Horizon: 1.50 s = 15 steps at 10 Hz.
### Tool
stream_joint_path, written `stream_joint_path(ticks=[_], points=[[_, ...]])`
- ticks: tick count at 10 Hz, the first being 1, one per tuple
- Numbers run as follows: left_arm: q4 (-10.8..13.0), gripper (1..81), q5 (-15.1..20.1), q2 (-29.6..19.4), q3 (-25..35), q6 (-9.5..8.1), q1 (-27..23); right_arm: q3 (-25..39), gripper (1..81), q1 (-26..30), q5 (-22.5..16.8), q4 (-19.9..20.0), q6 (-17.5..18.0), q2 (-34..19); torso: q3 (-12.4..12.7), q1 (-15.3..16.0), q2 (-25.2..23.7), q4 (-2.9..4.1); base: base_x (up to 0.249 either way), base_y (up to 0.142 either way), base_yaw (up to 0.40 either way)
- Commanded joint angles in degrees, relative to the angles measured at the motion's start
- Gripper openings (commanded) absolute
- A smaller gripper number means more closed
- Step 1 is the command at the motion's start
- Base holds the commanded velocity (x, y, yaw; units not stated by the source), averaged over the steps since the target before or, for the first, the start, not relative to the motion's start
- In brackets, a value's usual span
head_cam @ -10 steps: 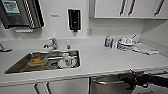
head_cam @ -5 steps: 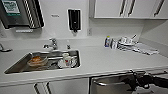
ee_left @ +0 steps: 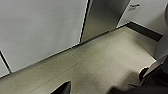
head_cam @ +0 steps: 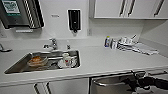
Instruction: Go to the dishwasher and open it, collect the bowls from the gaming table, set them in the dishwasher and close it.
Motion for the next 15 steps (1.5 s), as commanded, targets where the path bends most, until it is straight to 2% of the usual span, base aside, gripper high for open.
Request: stream_joint_path(ticks=[1,10,15], points=[[-0.3,81.1,0.1,-1.9,-0.8,-0.09,-2.9,0.2,81.1,-0.5,-14.6,-3.5,-3.2,-2.3,0.0,0.0,0.0,0.00,0.000,0.000,0.000],[-0.3,81.1,0.2,-1.5,-0.8,-0.09,-2.9,4.0,81.1,-3.5,-12.4,-3.5,-4.9,-4.0,0.1,0.0,0.0,0.00,0.000,0.000,0.000],[-0.3,81.1,0.4,-1.4,-0.8,-0.44,-2.9,4.3,81.1,-3.8,-12.4,-3.5,-4.7,-3.5,0.1,0.0,0.0,0.00,-0.078,0.000,0.000]])
